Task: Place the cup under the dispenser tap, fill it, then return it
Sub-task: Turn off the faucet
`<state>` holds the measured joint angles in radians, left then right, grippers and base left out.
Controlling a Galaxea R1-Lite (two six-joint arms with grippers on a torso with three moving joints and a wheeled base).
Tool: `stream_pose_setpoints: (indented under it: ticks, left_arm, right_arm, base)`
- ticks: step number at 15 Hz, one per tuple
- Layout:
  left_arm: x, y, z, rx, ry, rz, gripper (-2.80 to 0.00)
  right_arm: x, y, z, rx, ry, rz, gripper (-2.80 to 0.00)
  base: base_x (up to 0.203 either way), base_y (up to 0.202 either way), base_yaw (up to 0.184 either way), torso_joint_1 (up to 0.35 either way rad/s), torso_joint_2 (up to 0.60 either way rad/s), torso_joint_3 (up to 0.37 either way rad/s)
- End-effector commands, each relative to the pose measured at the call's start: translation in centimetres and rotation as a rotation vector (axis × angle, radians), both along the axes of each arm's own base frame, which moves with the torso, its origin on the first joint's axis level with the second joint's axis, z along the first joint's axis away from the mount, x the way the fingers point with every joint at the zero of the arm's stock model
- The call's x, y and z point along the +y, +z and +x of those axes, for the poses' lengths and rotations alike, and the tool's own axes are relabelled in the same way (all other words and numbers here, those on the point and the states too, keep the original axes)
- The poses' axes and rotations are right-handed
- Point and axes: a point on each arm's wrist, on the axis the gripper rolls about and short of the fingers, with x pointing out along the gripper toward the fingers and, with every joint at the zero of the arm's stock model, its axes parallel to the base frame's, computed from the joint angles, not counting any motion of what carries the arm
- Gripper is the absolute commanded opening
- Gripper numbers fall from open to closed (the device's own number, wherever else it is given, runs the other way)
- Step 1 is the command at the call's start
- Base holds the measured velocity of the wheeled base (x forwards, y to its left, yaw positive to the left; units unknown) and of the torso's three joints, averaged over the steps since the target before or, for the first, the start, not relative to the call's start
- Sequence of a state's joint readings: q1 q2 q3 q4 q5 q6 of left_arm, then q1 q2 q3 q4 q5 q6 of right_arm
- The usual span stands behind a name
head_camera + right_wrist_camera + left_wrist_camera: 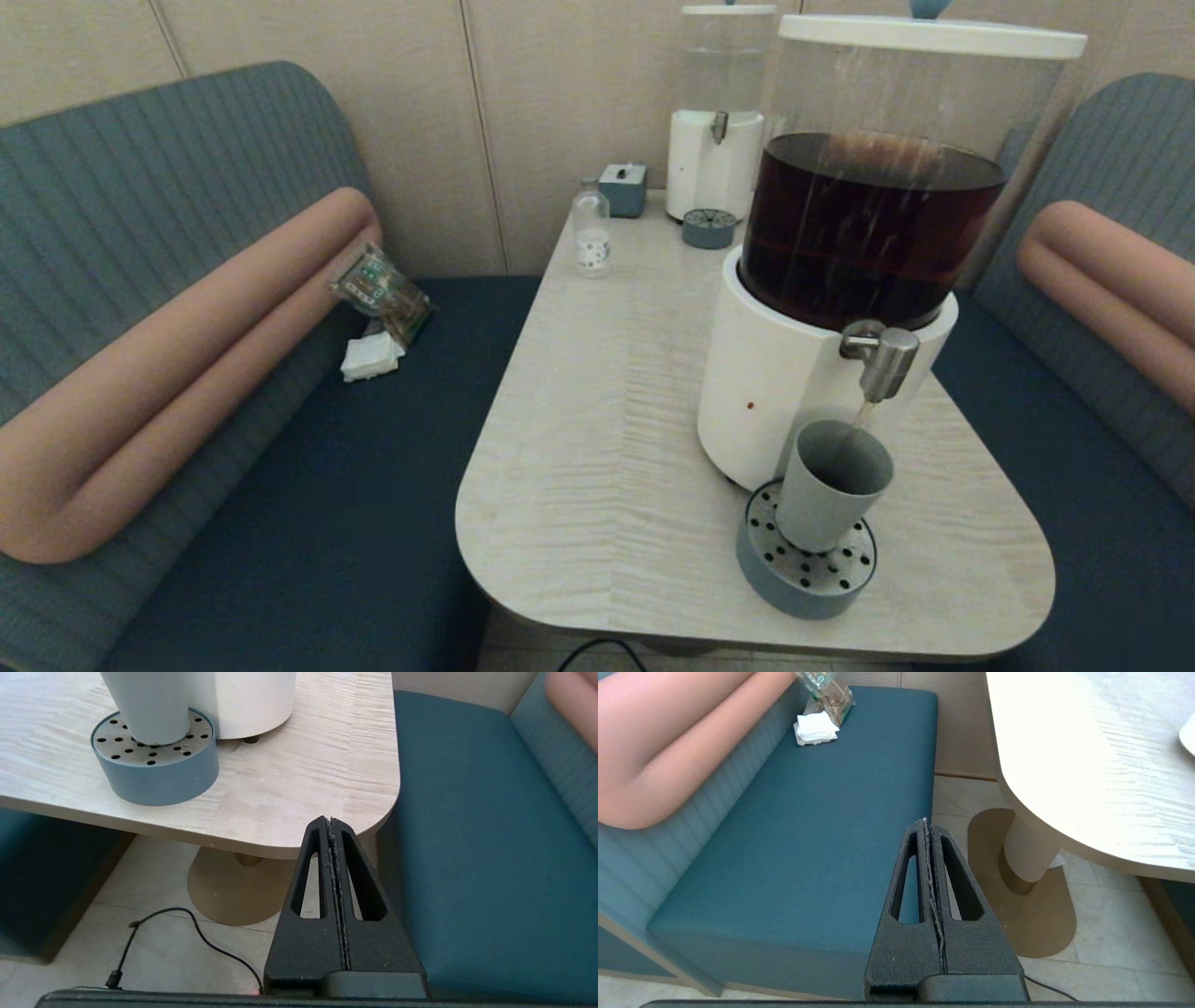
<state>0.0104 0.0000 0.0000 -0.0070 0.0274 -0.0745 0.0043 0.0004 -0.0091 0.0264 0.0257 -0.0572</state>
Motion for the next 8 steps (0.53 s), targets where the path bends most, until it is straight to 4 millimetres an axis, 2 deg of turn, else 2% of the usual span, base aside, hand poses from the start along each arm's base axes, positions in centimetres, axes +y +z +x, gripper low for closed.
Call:
stream_pose_setpoints:
  ticks: [1,4,5,6,8]
  left_arm:
    - [0.0,0.0,0.0,0.002,0.003,-0.007,-2.80]
    - [0.0,0.1,0.0,0.005,-0.003,0.014,-2.80]
    - [0.0,1.0,-0.3,-0.023,-0.017,0.020,-2.80]
    - [-0.1,2.7,-0.8,-0.069,-0.042,0.022,-2.80]
    - [-0.2,8.8,-2.0,-0.155,-0.084,0.020,-2.80]
  right_arm:
    - [0.0,0.0,0.0,0.001,0.001,0.000,-2.80]
    - [0.0,0.0,0.0,0.000,0.001,0.000,-2.80]
    - [0.0,0.0,0.0,0.000,0.001,0.000,-2.80]
    - [0.0,0.0,0.0,0.001,0.001,0.000,-2.80]
    - [0.0,0.0,0.0,0.001,0.001,0.000,-2.80]
  base:
    - [0.000,0.000,0.000,0.000,0.00,0.000]
    - [0.000,0.000,0.000,0.000,0.00,0.000]
    - [0.000,0.000,0.000,0.000,0.00,0.000]
    - [0.000,0.000,0.000,0.000,0.00,0.000]
    - [0.000,0.000,0.000,0.000,0.00,0.000]
